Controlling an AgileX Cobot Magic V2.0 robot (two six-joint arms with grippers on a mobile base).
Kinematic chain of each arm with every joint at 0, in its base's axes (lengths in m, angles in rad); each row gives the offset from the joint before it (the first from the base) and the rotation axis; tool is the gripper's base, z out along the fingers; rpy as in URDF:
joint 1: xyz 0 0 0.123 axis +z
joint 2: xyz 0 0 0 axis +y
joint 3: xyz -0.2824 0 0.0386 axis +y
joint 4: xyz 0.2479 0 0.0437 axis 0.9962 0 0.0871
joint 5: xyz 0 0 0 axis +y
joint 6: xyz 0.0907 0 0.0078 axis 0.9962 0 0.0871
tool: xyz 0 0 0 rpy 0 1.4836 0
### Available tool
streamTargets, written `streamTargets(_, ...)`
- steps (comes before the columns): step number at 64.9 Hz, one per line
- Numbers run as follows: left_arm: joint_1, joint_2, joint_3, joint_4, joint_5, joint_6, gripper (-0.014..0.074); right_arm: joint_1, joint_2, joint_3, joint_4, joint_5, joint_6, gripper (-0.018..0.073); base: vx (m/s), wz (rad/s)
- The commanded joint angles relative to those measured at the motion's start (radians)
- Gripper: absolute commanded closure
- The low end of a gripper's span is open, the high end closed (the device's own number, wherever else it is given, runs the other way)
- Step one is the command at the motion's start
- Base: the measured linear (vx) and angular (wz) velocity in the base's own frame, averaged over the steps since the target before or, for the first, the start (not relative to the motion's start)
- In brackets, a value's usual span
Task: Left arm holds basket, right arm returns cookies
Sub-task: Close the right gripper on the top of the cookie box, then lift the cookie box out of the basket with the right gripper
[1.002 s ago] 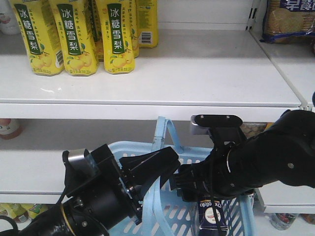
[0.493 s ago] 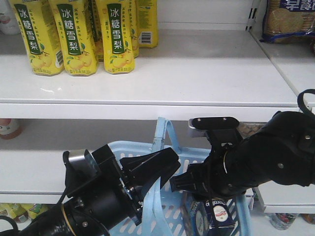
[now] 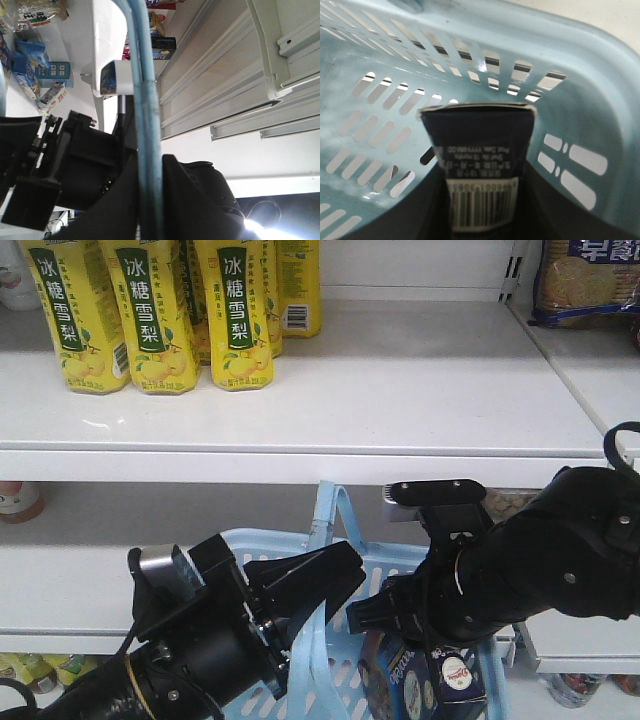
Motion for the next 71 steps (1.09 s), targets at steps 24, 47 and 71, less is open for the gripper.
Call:
streamTargets(24, 0.005, -0.039, -0.032, -0.059, -0.308, 0.007, 0.0599, 0.001, -0.159, -0.027, 0.021, -0.013, -0.009, 0.057, 0.0, 0.0)
streamTargets(47, 0.005, -0.039, -0.032, -0.059, -0.308, 0.007, 0.0599, 0.001, -0.316, -0.027, 0.024, 0.011, -0.008, 0.057, 0.0, 0.0)
streamTargets(71, 0.005, -0.039, -0.032, -0.059, -0.308, 0.007, 0.0599, 0.001, -0.504, -0.027, 0.02, 0.034, -0.008, 0.0567, 0.0, 0.0)
